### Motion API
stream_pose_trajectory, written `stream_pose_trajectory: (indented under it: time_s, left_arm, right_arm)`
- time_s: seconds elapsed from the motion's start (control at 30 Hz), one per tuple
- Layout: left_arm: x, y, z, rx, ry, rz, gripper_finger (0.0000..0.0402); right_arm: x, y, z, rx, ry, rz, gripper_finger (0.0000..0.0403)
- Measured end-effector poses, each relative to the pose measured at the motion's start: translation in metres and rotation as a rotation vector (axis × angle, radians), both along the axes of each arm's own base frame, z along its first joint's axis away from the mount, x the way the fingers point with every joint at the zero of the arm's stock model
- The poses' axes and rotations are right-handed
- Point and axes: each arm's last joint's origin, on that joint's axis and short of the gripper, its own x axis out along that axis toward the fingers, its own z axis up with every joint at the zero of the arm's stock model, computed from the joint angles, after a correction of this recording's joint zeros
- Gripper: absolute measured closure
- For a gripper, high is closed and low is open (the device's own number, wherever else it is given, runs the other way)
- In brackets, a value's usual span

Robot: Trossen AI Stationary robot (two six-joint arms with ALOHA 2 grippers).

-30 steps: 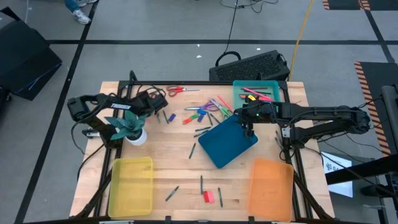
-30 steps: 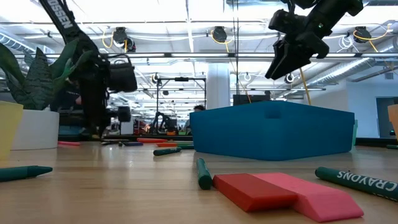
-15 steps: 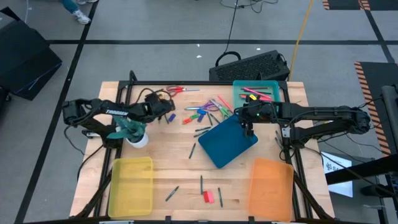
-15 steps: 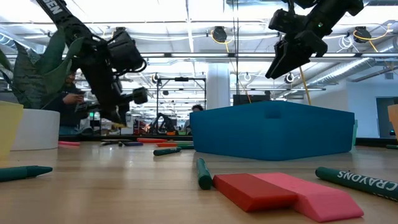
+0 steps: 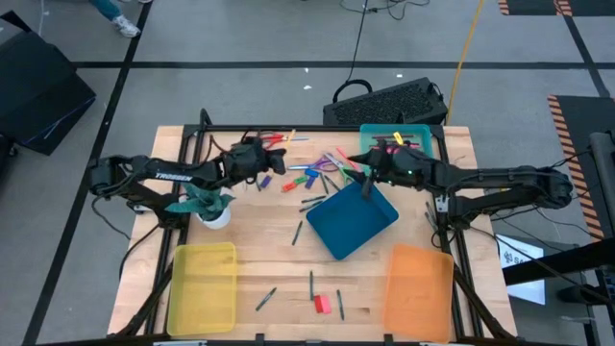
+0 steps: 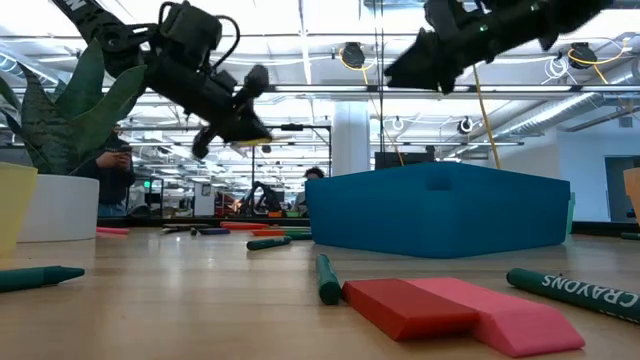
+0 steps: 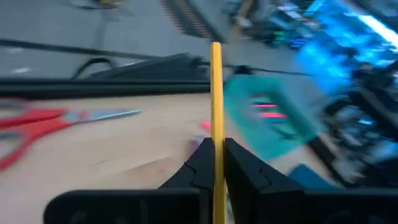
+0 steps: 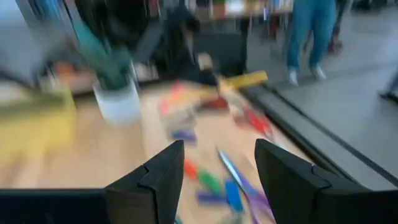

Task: Sort crayons/erasers/pens/pencils in bins
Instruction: Put the yellow pencil into the green bin

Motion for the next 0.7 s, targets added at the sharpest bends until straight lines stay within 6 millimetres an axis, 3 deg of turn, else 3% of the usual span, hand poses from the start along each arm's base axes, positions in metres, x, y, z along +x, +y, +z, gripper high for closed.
stream_pose_trajectory:
  time_s: [0.13,0.33,0.5,0.7]
  left_arm:
    - [0.006,-0.004,0.011,0.067,-0.091,-0.156,0.0376]
    - [0.014,-0.02,0.028,0.235,-0.191,-0.344,0.0376]
    - [0.024,-0.035,0.046,0.326,-0.229,-0.449,0.0376]
    - [0.033,-0.053,0.06,0.41,-0.238,-0.491,0.0376]
  right_arm:
    - [0.001,0.0,-0.02,0.089,-0.15,-0.016,0.0212]
    - [0.022,0.0,-0.038,0.2,-0.299,0.06,0.0185]
    - [0.038,-0.003,-0.038,0.203,-0.482,0.11,0.0152]
    - [0.071,-0.001,-0.024,0.21,-0.508,0.234,0.015]
